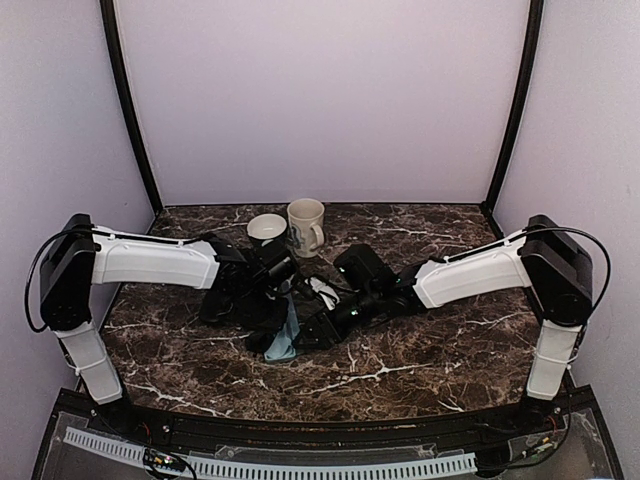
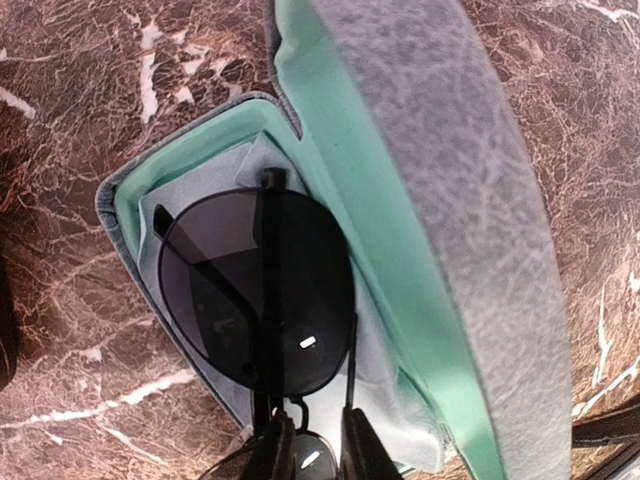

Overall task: Organize the sunglasses
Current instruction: Place the sunglasses in the sunglasses case.

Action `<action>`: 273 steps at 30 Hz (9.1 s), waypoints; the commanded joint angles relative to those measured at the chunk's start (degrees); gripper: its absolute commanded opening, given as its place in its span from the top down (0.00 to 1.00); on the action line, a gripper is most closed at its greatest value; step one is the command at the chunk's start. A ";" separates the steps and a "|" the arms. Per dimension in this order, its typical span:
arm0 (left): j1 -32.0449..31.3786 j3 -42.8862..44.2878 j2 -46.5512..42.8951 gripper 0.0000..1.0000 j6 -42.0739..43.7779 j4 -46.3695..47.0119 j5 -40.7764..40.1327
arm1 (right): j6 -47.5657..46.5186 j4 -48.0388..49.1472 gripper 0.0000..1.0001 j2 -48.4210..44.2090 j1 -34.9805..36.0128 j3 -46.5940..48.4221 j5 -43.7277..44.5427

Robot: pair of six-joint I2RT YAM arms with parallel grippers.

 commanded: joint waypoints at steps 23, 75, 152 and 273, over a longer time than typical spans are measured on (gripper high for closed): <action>-0.22 2.85 1.49 0.97 -0.15 -4.22 -0.35 | -0.51 2.73 0.39 -1.56 -0.74 -1.53 -1.01; 0.57 2.69 2.10 0.62 3.97 -2.04 1.37 | 0.51 4.23 0.39 -0.83 -1.01 -2.38 -1.92; 1.93 0.08 -0.69 0.76 -6.29 1.75 0.64 | -0.31 5.94 0.39 -0.34 -1.00 -2.68 -5.70; -4.26 -22.26 -13.79 0.45 -14.64 26.26 12.33 | 2.96 6.35 0.39 1.65 -0.04 -1.33 -4.95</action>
